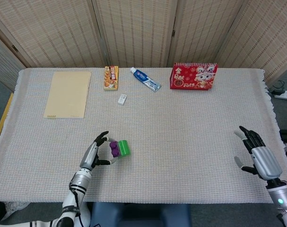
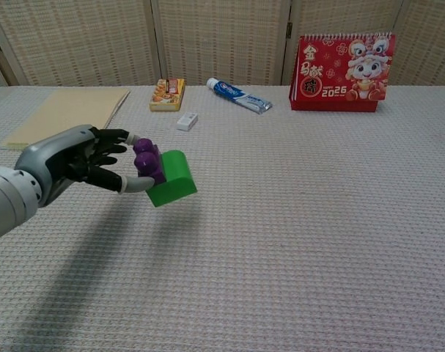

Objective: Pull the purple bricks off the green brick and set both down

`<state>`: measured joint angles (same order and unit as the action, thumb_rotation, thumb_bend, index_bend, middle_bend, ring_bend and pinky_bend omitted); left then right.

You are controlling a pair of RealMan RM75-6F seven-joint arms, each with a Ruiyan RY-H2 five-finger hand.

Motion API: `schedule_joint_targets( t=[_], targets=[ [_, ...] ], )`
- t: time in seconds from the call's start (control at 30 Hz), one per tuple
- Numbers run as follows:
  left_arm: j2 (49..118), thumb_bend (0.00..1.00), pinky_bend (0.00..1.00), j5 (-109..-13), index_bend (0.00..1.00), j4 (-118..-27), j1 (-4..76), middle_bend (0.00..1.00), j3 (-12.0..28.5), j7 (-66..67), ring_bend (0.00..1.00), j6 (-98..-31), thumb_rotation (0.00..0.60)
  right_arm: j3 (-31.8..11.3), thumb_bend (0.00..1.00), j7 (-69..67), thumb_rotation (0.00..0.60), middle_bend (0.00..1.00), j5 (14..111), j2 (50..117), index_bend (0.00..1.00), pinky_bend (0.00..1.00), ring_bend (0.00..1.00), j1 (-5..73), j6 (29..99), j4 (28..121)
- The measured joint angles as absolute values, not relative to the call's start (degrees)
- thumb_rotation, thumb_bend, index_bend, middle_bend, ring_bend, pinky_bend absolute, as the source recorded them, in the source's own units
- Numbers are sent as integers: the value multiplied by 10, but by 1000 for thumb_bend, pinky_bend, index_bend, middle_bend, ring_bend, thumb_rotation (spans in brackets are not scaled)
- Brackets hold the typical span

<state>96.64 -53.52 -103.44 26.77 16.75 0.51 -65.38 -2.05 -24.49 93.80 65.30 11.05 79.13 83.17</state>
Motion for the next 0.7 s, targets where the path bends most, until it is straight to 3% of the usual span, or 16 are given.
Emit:
schedule_joint_targets(
  t=[0.3, 0.7],
  targets=[
    [952, 599, 0, -520, 715, -1073, 268, 117, 185, -5, 0, -660, 600, 2, 457, -503, 600, 0, 991, 739, 0, 0, 0, 217, 696, 755],
    [963, 602, 0, -483, 720, -1078, 293, 119, 211, 5, 0, -662, 600, 13, 393, -777, 600, 0, 997, 874, 0, 0, 0, 314, 647, 665]
  ],
)
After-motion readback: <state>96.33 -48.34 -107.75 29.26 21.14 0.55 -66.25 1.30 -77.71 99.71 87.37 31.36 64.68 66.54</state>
